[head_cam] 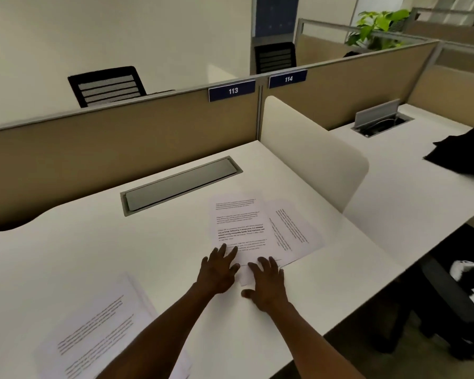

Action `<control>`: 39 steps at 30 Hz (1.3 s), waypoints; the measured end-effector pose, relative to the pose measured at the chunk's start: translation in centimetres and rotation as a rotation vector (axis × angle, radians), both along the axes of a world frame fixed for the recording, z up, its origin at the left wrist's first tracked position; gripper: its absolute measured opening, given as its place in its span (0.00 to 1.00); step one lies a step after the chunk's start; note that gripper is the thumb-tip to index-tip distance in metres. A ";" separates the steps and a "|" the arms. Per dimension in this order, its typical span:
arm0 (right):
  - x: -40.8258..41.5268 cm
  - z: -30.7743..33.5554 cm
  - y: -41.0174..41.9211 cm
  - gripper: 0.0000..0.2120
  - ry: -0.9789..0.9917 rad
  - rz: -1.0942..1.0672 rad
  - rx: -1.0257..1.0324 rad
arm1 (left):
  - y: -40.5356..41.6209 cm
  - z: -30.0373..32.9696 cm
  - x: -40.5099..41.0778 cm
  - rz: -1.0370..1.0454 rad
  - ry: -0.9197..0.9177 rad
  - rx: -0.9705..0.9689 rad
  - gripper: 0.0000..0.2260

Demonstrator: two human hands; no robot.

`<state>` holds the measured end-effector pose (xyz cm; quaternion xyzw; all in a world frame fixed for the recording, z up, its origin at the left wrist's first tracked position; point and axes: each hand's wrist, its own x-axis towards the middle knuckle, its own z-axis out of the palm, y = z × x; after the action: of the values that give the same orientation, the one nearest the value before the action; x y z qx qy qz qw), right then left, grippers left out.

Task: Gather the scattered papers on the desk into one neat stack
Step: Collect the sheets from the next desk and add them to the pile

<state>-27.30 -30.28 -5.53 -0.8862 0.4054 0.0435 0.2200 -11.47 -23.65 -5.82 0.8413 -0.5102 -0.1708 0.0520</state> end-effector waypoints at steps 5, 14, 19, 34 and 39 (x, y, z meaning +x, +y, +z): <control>-0.4 -0.2 -0.2 0.64 0.044 -0.301 0.047 | -1.1 -1.0 -1.1 0.091 -0.047 -0.032 0.28; -0.6 -0.3 -1.2 0.72 0.067 -0.330 0.140 | -1.9 -1.5 0.4 0.140 -0.030 -0.163 0.23; -0.7 -0.1 -0.9 0.74 0.022 -0.372 0.164 | -2.6 -0.4 3.4 -0.008 0.087 -0.119 0.19; -0.5 0.2 -1.1 0.72 0.046 -0.381 0.186 | -7.4 1.4 6.4 -0.026 0.024 0.146 0.42; -0.4 0.7 -1.1 0.74 0.027 -0.380 0.213 | -8.3 1.9 6.2 -0.108 -0.141 0.167 0.37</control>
<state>-27.74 -31.40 -4.78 -0.7650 0.5610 0.0558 0.3112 -5.29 -31.96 -3.95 0.8239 -0.5411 -0.1557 -0.0637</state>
